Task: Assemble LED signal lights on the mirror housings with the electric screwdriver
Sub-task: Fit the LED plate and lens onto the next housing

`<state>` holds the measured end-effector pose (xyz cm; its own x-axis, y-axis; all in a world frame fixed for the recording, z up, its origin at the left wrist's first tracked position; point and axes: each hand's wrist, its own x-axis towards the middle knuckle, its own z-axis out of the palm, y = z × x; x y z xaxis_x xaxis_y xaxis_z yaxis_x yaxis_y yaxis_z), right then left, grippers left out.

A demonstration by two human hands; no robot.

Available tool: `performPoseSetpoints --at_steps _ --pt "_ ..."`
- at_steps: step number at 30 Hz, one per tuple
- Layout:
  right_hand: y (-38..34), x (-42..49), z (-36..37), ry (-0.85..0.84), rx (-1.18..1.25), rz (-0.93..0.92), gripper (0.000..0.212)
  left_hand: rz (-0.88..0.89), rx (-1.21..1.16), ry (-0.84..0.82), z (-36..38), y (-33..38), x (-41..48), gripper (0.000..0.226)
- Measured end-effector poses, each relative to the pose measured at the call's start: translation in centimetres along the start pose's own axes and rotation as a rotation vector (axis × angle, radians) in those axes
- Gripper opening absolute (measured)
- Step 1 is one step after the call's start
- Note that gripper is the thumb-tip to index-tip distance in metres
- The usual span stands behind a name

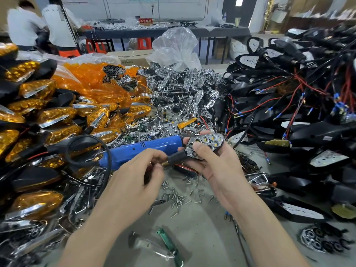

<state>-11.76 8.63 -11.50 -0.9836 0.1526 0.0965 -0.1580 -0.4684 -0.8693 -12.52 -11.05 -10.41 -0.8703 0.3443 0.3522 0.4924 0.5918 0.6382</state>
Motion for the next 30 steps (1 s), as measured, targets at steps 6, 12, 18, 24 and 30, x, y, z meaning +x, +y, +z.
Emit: performPoseSetpoints --at_steps 6,12,18,24,30 --pt "0.8 -0.2 0.6 -0.057 -0.058 0.097 0.032 0.008 0.055 0.039 0.6 0.9 0.2 0.034" --pt "1.1 -0.6 1.2 -0.117 -0.051 0.146 0.022 -0.085 -0.111 -0.082 1.4 0.8 0.4 0.041" --pt "1.2 -0.6 1.8 -0.078 -0.017 0.143 0.032 -0.107 -0.283 -0.119 1.8 1.5 0.3 0.029" --pt "1.1 -0.9 1.9 -0.104 -0.01 0.116 0.031 -0.16 -0.362 -0.118 1.5 1.7 0.5 0.024" --pt "1.2 -0.9 2.2 -0.065 -0.086 0.114 0.027 -0.208 -0.417 -0.117 1.6 1.8 0.6 0.021"
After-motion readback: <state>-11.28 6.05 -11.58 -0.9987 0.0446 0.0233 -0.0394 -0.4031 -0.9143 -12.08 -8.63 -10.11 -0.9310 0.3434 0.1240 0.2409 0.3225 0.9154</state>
